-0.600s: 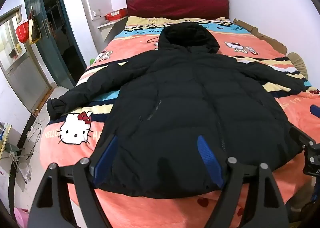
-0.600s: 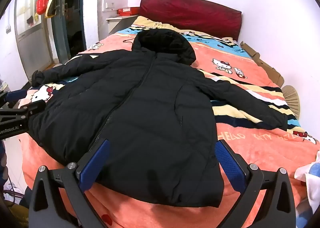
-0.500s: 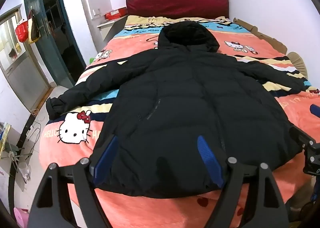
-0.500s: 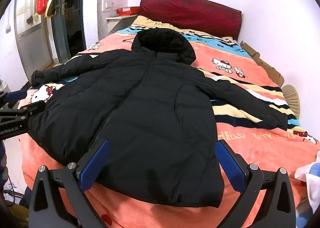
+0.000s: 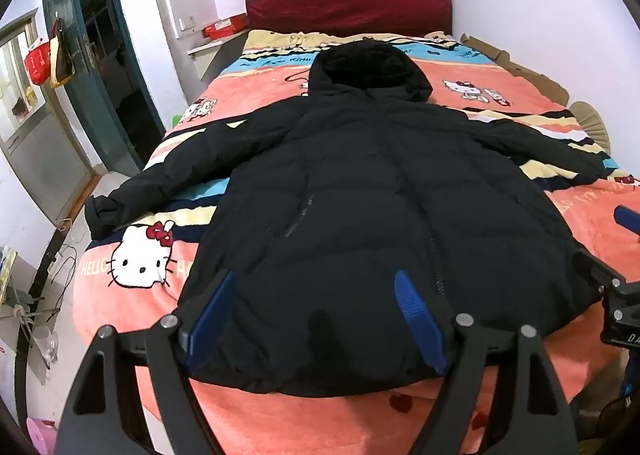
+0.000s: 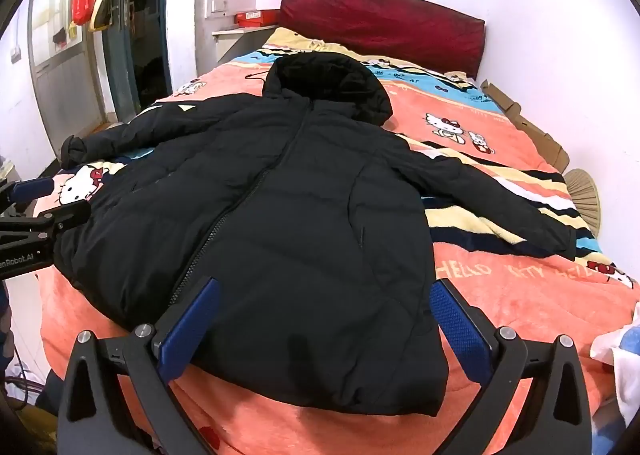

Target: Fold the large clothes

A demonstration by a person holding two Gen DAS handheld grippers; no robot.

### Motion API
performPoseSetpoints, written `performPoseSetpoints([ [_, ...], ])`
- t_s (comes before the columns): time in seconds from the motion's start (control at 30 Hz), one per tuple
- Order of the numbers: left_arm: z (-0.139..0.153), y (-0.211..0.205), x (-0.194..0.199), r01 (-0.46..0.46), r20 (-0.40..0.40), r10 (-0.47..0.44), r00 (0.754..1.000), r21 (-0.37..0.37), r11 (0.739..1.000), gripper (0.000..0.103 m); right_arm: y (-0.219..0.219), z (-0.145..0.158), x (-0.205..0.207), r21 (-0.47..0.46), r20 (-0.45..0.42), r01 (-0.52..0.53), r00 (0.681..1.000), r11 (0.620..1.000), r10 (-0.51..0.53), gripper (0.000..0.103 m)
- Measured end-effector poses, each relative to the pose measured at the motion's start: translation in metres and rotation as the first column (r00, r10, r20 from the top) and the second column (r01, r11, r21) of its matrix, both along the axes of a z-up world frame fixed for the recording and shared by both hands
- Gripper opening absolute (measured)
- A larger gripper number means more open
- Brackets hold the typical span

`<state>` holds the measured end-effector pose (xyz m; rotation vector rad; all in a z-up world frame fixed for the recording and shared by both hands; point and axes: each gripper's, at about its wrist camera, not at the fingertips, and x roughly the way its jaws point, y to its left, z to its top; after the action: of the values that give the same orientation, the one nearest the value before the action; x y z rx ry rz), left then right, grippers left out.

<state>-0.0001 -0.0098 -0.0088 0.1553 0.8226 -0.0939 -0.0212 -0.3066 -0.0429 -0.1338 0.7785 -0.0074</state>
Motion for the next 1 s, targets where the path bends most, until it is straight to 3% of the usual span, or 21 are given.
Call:
performPoseSetpoints([
  [0.63, -0.01, 0.008, 0.01, -0.035, -0.041, 0.033, 0.999, -0.028, 0.999, 0.08, -0.014, -0.012, 0.009, 0.022, -0.034, 0.043, 0.999, 0.999, -0.042, 0.102],
  [1.0, -0.002, 0.008, 0.018, -0.034, -0.029, 0.034, 0.999, -0.006, 0.999, 0.08, -0.013, -0.017, 0.018, 0.037, -0.075, 0.001, 0.997, 0.999, 0.001, 0.102],
])
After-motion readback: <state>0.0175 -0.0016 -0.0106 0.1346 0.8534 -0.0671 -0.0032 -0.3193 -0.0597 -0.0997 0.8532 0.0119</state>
